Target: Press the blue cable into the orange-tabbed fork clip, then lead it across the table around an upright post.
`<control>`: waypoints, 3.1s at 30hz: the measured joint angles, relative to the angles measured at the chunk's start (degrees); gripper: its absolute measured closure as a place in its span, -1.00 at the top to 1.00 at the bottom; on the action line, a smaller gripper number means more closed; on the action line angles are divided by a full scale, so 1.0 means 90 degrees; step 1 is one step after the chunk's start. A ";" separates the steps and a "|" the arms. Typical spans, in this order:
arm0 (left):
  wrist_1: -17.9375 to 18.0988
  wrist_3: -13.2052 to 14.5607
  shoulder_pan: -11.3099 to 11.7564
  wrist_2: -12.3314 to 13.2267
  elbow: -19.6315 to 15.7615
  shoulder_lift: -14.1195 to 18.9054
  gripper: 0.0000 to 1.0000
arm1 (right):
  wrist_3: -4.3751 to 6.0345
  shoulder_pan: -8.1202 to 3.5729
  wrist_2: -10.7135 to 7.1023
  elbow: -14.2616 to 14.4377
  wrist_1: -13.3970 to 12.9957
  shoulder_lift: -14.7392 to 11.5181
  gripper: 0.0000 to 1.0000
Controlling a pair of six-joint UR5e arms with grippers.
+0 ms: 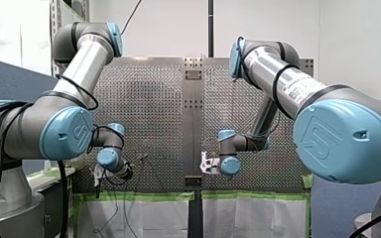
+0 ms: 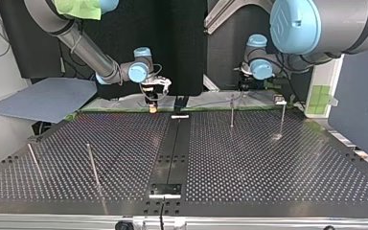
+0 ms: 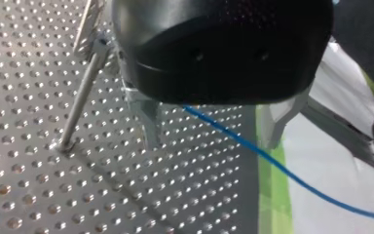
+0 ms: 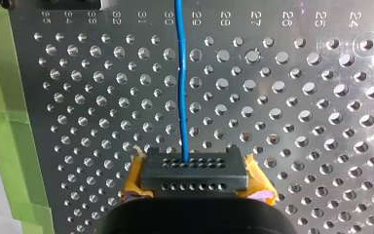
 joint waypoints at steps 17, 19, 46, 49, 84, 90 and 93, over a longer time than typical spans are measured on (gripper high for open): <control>0.0314 -0.0047 -0.0107 0.0046 -0.0587 0.0867 1.00 | 0.0033 0.0000 0.0011 -0.0001 0.0001 0.0000 -1.00; 0.0342 -0.0012 -0.0150 0.0068 -0.0623 0.0947 1.00 | 0.0027 0.0000 0.0014 -0.0001 0.0000 0.0000 -1.00; 0.0982 0.0354 -0.0658 -0.0280 -0.0827 0.1005 1.00 | 0.0006 -0.0047 0.0010 -0.0004 -0.0013 0.0009 -1.00; 0.0984 0.0348 -0.0671 -0.0311 -0.0827 0.1006 1.00 | 0.0006 -0.0048 0.0011 -0.0005 -0.0016 0.0014 -1.00; 0.0839 0.0414 -0.0763 -0.0469 -0.0829 0.1006 1.00 | 0.0006 -0.0098 -0.0050 -0.0005 -0.0019 0.0038 -1.00; 0.0898 0.0419 -0.0826 -0.0464 -0.0826 0.1006 1.00 | 0.0006 -0.0126 -0.0055 -0.0005 -0.0010 0.0039 -1.00; 0.0953 0.0410 -0.0871 -0.0474 -0.0826 0.1006 1.00 | 0.0006 -0.0145 -0.0053 -0.0006 -0.0020 0.0043 -1.00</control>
